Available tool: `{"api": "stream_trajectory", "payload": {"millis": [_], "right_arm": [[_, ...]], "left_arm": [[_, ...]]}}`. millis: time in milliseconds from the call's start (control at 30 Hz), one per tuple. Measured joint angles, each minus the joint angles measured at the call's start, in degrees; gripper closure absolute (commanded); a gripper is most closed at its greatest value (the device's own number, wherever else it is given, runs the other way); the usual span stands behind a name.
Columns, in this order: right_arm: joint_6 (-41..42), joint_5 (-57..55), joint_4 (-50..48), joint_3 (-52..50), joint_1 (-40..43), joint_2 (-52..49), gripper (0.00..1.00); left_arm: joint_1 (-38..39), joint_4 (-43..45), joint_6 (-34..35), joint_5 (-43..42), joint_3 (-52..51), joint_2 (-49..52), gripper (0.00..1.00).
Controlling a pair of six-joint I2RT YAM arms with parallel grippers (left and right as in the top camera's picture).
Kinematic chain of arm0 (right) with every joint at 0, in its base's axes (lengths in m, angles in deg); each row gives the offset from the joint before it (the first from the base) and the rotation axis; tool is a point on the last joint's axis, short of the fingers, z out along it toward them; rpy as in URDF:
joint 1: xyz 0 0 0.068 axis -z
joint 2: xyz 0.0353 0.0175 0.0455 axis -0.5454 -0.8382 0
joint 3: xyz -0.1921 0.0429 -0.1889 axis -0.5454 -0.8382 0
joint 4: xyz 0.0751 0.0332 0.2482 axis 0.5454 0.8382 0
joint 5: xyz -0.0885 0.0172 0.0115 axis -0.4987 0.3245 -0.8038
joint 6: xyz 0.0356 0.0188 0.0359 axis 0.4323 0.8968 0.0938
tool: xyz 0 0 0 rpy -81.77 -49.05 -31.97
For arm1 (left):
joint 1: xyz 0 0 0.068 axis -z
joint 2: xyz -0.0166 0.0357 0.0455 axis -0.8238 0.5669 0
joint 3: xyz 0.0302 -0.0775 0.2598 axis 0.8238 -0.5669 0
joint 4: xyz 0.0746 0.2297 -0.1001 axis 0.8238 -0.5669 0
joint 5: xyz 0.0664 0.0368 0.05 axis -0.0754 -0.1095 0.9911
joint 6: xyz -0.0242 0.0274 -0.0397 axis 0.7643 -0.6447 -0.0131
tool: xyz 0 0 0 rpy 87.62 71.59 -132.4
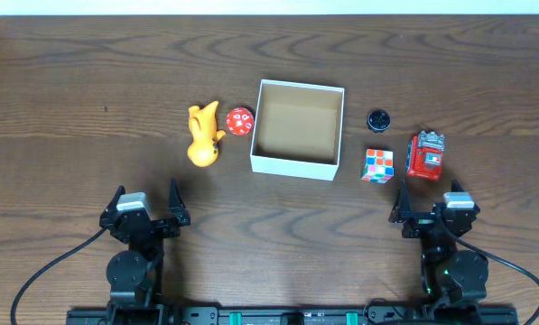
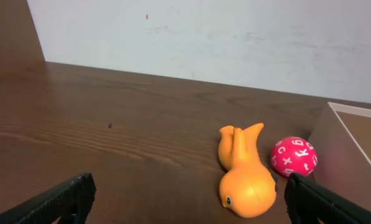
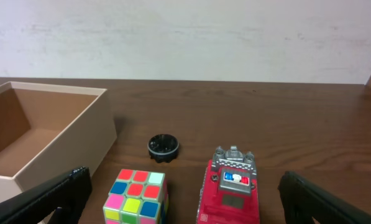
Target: Pack container
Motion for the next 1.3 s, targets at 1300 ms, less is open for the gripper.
{"api": "stream_trajectory", "payload": {"millis": [1300], "right_arm": [[0.00,0.13,0.00,0.00,0.00,0.00,0.01]], "left_arm": [[-0.04,-30.99,-4.07,3.26,78.71,77.18,0.02]]}}
